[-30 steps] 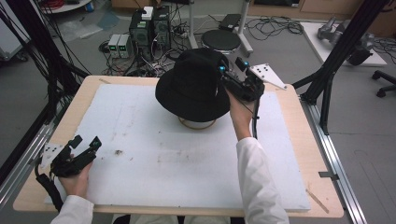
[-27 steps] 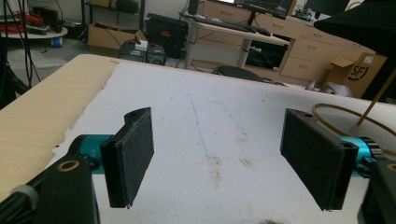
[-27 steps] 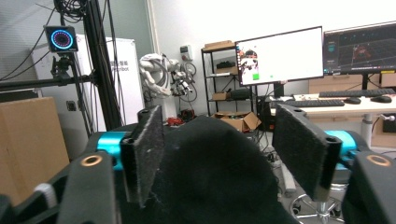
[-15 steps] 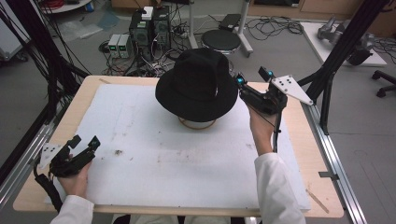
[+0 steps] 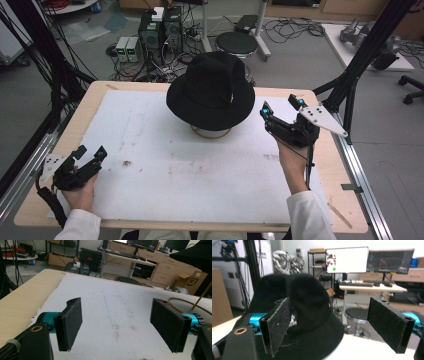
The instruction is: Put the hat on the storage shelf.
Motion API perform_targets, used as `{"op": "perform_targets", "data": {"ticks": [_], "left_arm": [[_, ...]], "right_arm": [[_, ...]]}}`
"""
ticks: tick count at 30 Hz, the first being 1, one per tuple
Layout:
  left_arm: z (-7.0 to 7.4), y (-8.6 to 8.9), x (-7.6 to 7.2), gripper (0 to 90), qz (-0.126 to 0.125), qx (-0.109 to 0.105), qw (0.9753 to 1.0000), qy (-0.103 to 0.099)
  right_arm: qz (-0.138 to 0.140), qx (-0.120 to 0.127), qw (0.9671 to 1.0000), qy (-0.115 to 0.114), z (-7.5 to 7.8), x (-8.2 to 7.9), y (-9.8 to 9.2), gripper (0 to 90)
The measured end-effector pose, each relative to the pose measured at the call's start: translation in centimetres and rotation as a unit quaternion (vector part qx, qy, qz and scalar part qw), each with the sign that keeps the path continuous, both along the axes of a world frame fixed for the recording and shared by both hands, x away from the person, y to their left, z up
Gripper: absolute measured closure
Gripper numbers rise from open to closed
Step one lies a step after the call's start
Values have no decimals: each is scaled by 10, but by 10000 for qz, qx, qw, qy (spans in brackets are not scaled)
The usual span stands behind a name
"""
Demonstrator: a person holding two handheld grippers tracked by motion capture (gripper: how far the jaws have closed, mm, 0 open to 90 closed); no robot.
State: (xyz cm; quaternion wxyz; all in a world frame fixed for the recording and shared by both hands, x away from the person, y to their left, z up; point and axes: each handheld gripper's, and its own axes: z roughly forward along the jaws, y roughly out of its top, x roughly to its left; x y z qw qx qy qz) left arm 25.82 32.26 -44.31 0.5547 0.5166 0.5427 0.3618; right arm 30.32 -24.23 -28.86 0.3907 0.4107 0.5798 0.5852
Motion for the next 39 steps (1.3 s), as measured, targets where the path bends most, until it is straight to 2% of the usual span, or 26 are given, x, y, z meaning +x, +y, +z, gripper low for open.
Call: {"op": "perform_targets", "data": {"ticks": [6, 10, 16, 22, 29, 34, 39], "left_arm": [[0, 0, -1, 261, 25, -7, 10000, -2], [0, 0, -2, 261, 23, -6, 10000, 0], [0, -2, -1, 261, 20, 7, 10000, -16], [0, -1, -1, 261, 39, -12, 10000, -5], [-1, 0, 0, 261, 69, -63, 10000, 0], [-1, 1, 0, 261, 76, -64, 10000, 5], [-1, 1, 0, 261, 86, -67, 9999, -7]], "right_arm": [[-173, 1, 9991, 394, -16, -16, -7, 168], [-284, -55, 9971, 705, -32, -24, -11, 162], [-517, 41, 9943, 936, -59, -35, -19, 133], [-636, 141, 9923, 1057, -82, -42, -26, 132], [-727, 120, 9903, 1175, -104, -43, -27, 120], [-828, 112, 9915, 995, -115, -46, -26, 119], [-878, 135, 9907, 1026, -128, -46, -27, 118]]}}
